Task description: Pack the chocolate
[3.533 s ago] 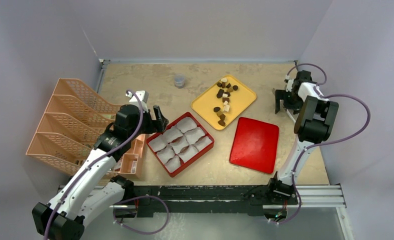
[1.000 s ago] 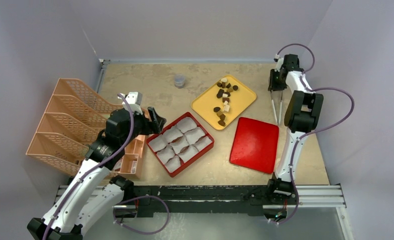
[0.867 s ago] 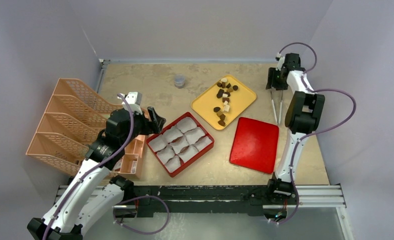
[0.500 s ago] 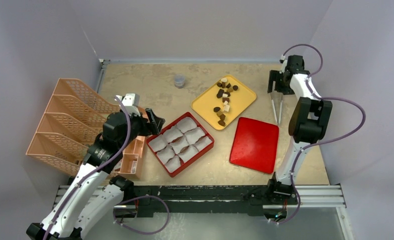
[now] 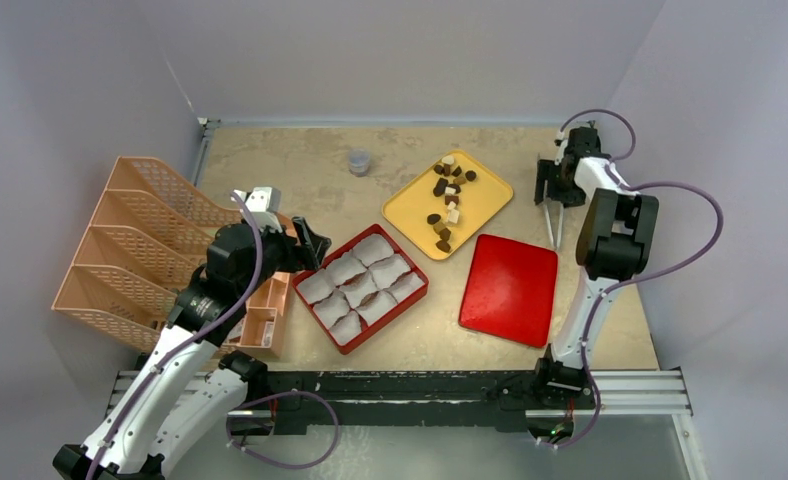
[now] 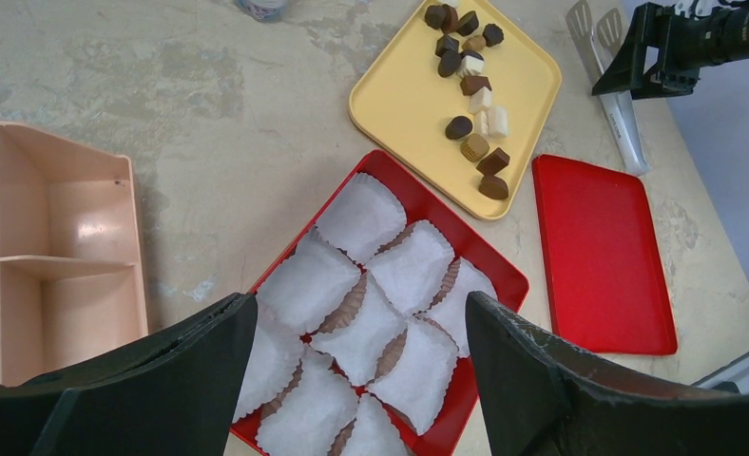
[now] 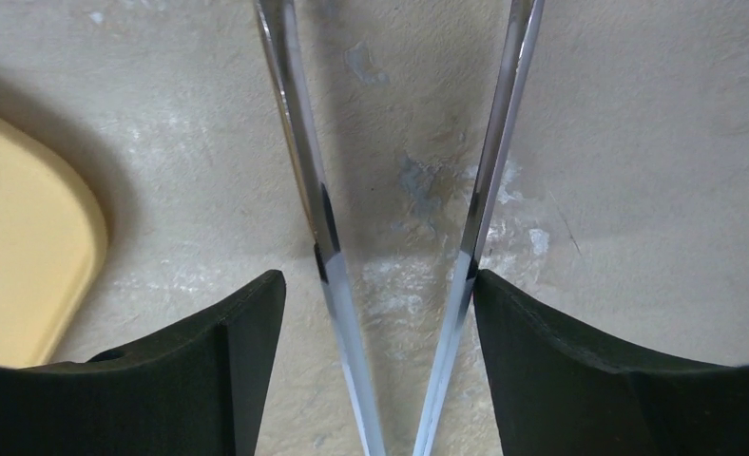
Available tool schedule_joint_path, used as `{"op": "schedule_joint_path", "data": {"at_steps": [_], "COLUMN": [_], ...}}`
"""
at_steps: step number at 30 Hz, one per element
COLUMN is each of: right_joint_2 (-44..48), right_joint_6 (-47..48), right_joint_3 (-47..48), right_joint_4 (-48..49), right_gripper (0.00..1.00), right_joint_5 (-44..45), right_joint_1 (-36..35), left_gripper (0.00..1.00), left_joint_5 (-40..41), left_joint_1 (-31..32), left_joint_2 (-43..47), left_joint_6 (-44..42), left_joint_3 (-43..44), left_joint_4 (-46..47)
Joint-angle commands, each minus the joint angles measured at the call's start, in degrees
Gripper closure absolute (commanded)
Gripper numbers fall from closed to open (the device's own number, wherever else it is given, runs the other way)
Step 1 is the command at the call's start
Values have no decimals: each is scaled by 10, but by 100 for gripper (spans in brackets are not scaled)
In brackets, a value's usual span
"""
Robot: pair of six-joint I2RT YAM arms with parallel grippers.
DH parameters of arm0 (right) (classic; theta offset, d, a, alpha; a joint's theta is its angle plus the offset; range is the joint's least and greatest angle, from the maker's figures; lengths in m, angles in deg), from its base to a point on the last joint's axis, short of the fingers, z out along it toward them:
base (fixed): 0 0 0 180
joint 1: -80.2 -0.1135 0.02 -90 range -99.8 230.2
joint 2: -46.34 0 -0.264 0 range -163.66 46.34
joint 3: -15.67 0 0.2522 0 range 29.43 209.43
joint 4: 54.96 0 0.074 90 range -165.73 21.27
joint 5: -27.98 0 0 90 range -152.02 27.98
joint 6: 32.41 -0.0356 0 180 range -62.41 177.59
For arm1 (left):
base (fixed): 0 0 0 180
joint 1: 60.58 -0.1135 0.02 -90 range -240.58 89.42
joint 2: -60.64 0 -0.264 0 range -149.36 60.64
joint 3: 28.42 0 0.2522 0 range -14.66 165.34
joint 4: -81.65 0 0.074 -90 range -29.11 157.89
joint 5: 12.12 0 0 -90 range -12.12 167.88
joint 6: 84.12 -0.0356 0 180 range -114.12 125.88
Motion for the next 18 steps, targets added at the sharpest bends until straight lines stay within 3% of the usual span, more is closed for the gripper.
{"op": "schedule_joint_path", "data": {"at_steps": [1, 13, 18], "right_joint_2": [-13, -22, -18], "right_joint_6": [7, 12, 5], "right_joint_3": [3, -21, -24], "right_joint_4": [10, 25, 21], "right_gripper": [27, 35, 43], "right_joint_5": [8, -3, 13], "right_joint_1": [3, 17, 16], "left_gripper": [20, 20, 20], "left_joint_5": [0, 0, 0], "left_joint_1": [-2, -2, -2], "left_joint_2": [5, 10, 10], "left_joint_6": [-6, -5, -6], "left_joint_3": [-2, -4, -3], "left_joint_4": [23, 26, 27]}}
